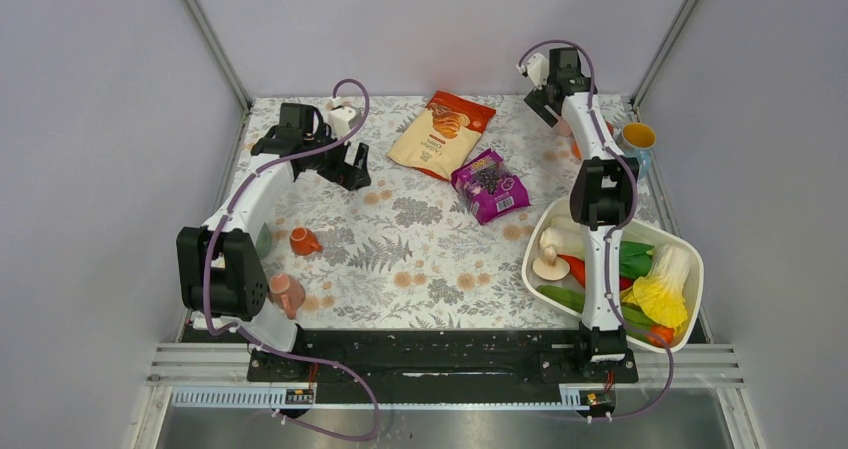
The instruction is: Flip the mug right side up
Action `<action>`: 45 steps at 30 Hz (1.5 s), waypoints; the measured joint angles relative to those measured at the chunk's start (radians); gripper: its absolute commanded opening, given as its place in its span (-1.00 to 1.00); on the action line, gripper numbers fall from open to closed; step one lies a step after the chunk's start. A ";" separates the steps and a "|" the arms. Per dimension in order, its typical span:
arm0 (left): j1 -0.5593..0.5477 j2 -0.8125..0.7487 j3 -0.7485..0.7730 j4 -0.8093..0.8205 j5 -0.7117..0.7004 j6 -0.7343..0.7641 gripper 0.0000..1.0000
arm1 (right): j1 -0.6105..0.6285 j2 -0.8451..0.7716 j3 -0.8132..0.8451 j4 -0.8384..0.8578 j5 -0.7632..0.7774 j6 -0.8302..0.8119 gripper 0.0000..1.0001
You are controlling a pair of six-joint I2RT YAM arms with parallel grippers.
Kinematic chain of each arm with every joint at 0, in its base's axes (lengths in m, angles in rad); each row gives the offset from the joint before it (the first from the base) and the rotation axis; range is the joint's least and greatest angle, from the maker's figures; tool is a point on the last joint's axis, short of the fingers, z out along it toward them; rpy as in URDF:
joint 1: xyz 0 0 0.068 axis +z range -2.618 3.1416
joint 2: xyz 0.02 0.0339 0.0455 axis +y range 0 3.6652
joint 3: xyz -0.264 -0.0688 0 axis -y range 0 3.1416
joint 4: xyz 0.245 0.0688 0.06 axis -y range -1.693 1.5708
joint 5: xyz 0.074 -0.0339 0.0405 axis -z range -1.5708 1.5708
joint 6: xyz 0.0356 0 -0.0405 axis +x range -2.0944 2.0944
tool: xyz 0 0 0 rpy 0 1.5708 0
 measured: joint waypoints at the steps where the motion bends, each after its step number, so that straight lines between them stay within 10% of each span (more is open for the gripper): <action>1: 0.000 0.000 0.000 0.000 0.000 0.002 0.98 | 0.003 -0.015 -0.008 0.003 0.008 -0.001 0.99; 10: 0.004 0.000 0.000 -0.006 0.000 0.026 0.98 | 0.037 -0.243 -0.271 0.078 0.070 -0.048 0.85; 19: 0.026 0.000 0.000 -0.011 0.002 0.042 0.98 | 0.080 -0.659 -0.919 0.323 -0.004 -0.318 -0.42; 45: 0.058 0.027 0.026 -0.032 0.004 0.045 0.98 | 0.000 -0.342 -0.912 0.498 0.084 -0.544 -0.44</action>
